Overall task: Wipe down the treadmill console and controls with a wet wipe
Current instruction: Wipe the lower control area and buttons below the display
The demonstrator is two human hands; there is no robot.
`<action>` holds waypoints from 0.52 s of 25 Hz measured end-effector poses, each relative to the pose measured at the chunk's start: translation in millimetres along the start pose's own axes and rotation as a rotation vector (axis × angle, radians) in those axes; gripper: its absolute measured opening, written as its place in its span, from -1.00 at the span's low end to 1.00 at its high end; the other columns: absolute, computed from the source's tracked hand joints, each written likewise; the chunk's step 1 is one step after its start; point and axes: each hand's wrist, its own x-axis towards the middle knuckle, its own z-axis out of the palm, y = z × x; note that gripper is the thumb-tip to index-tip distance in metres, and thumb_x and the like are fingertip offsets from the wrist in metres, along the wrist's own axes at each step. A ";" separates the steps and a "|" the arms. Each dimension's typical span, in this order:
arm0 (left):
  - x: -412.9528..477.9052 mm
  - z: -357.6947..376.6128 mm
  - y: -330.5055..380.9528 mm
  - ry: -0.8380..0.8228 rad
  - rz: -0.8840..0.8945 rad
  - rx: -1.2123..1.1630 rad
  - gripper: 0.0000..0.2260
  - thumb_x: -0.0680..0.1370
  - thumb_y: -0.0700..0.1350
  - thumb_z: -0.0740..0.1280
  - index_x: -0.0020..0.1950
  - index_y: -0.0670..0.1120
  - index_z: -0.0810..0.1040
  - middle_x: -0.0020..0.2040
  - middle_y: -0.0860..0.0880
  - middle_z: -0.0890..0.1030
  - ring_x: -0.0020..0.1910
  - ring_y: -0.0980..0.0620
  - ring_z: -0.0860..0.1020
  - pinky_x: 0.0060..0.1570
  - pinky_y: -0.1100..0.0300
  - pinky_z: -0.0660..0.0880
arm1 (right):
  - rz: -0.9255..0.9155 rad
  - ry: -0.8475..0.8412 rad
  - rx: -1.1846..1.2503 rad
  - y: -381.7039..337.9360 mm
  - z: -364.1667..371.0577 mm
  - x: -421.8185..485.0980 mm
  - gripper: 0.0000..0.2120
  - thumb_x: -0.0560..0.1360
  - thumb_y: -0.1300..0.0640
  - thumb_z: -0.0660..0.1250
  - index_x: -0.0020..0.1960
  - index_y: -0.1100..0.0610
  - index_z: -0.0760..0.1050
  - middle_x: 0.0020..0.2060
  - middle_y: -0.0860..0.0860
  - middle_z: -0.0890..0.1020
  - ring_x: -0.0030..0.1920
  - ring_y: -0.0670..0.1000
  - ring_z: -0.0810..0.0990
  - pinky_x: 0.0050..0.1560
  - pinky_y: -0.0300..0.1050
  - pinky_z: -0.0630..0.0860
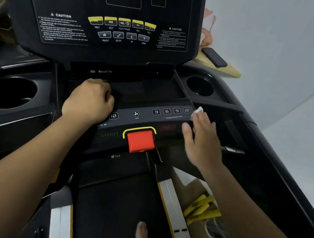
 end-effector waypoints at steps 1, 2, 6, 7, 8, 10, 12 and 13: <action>-0.5 -0.6 0.5 0.006 0.007 -0.002 -0.80 0.51 -0.09 0.21 -0.08 -0.13 0.60 -0.04 -0.13 0.58 -0.09 -0.17 0.55 -0.18 0.03 0.51 | 0.003 -0.023 -0.023 -10.2 4.1 9.4 -0.40 0.60 -0.19 -0.06 0.47 0.17 0.26 0.49 0.07 0.26 0.51 0.06 0.18 0.51 0.12 0.08; -0.9 -1.2 1.3 0.012 0.018 -0.003 -0.81 0.51 -0.11 0.22 -0.08 -0.14 0.60 -0.05 -0.13 0.59 -0.08 -0.17 0.55 -0.18 0.03 0.51 | -0.021 -0.055 -0.054 -21.5 8.6 15.3 -0.35 0.59 -0.23 -0.11 0.52 0.15 0.19 0.53 0.06 0.17 0.54 0.03 0.08 0.52 0.07 0.02; -1.3 -4.0 2.8 0.022 0.074 0.005 -0.82 0.50 -0.16 0.26 -0.01 -0.16 0.64 -0.04 -0.12 0.64 0.02 -0.17 0.56 -0.08 -0.01 0.53 | -0.279 -0.153 -0.036 -37.8 16.4 -0.3 -0.30 0.58 -0.32 -0.21 0.57 0.08 0.01 0.55 -0.05 -0.03 0.54 -0.13 -0.17 0.49 -0.13 -0.21; -0.9 -4.5 3.3 0.028 0.074 0.002 -0.82 0.50 -0.17 0.27 0.01 -0.15 0.64 -0.04 -0.12 0.64 0.02 -0.17 0.56 -0.07 -0.01 0.53 | -0.334 -0.164 -0.021 -27.9 13.4 -6.6 -0.34 0.60 -0.29 -0.17 0.57 0.06 0.01 0.55 -0.07 -0.02 0.53 -0.17 -0.17 0.49 -0.16 -0.21; -0.3 -4.6 4.2 0.036 0.068 0.003 -0.82 0.50 -0.17 0.28 0.01 -0.15 0.64 -0.04 -0.11 0.65 0.02 -0.17 0.57 -0.06 -0.01 0.54 | -0.368 -0.160 -0.013 -12.7 8.8 -11.1 -0.39 0.62 -0.26 -0.13 0.56 0.04 0.04 0.55 -0.09 0.01 0.52 -0.20 -0.16 0.51 -0.16 -0.16; -1.5 -4.5 5.1 0.041 0.056 0.015 -0.82 0.49 -0.18 0.30 0.01 -0.15 0.65 -0.04 -0.12 0.65 0.01 -0.18 0.58 -0.06 -0.03 0.54 | -0.335 -0.118 -0.013 19.0 -2.1 -16.7 -0.45 0.62 -0.18 -0.05 0.54 0.02 0.09 0.53 -0.11 0.06 0.52 -0.21 -0.09 0.53 -0.08 0.00; -1.5 -4.8 6.0 0.047 0.050 0.027 -0.83 0.49 -0.19 0.31 0.01 -0.16 0.65 -0.03 -0.12 0.66 0.02 -0.20 0.58 -0.05 -0.03 0.54 | -0.243 -0.104 -0.020 40.4 -11.8 -14.4 -0.41 0.59 -0.18 0.00 0.55 0.04 0.10 0.53 -0.09 0.08 0.52 -0.15 0.00 0.47 -0.08 0.15; -1.4 -5.4 6.6 0.051 0.044 0.029 -0.83 0.49 -0.20 0.32 0.01 -0.16 0.65 -0.03 -0.13 0.66 0.02 -0.20 0.59 -0.04 -0.03 0.54 | -0.205 -0.122 -0.010 44.9 -13.4 -9.6 -0.37 0.57 -0.22 0.00 0.56 0.04 0.09 0.54 -0.08 0.09 0.51 -0.11 0.06 0.42 -0.09 0.22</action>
